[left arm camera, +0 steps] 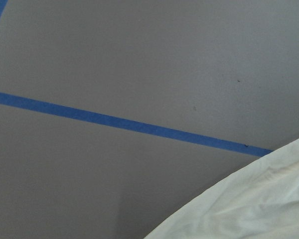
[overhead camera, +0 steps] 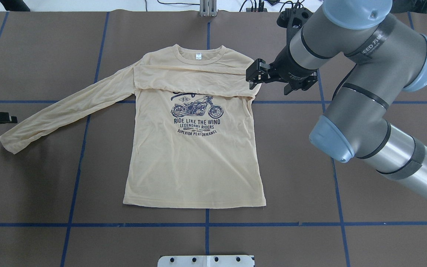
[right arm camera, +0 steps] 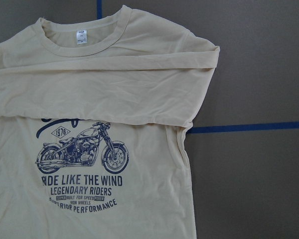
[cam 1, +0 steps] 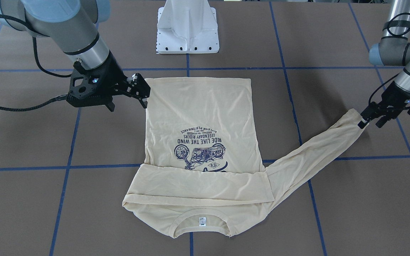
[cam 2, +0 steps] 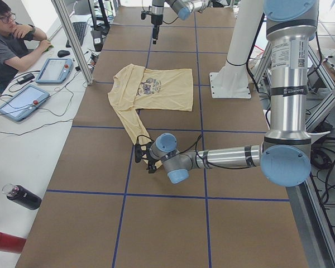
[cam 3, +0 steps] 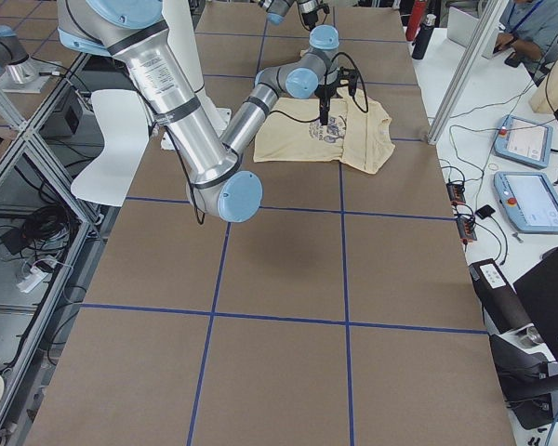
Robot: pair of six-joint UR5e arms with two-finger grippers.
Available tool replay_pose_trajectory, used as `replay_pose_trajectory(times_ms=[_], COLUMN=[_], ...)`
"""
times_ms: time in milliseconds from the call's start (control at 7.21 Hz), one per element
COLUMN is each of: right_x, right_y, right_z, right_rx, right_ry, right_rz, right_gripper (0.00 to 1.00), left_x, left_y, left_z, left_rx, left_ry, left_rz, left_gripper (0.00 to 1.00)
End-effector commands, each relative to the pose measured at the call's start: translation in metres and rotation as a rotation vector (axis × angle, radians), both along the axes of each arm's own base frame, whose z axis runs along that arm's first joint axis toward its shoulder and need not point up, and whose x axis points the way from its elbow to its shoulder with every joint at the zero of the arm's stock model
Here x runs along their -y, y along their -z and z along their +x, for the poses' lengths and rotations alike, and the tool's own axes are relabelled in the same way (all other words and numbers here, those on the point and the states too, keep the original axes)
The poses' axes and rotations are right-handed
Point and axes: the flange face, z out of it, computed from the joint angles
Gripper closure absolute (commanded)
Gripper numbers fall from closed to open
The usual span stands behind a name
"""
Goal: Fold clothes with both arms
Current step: 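Open the right gripper and withdraw it toward the far side, then lower the left gripper to the other sleeve cuff and grasp it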
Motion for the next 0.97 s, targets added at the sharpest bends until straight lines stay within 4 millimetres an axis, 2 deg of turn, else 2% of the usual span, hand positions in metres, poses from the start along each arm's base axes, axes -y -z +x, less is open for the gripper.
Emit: replay_pose_trajectory(times_ms=[0,277,832], right_x=[0.0,0.0,-0.009], right_y=[-0.001,-0.002,-0.002], right_z=[0.0,0.002,0.008], right_rx=[0.0,-0.001,0.015], right_ry=[0.001,-0.001,0.016], right_rz=[-0.002,-0.003,-0.007], right_gripper=[0.01,0.01,0.01], left_x=[-0.004,-0.011,-0.021], left_y=[-0.005,-0.007,-0.016], left_z=[0.006,0.024,0.018], left_rx=[0.006,0.024,0.043], left_ry=[-0.016,-0.033,-0.046], left_rz=[-0.005,0.004,0.003], left_gripper=[0.0,0.0,0.0])
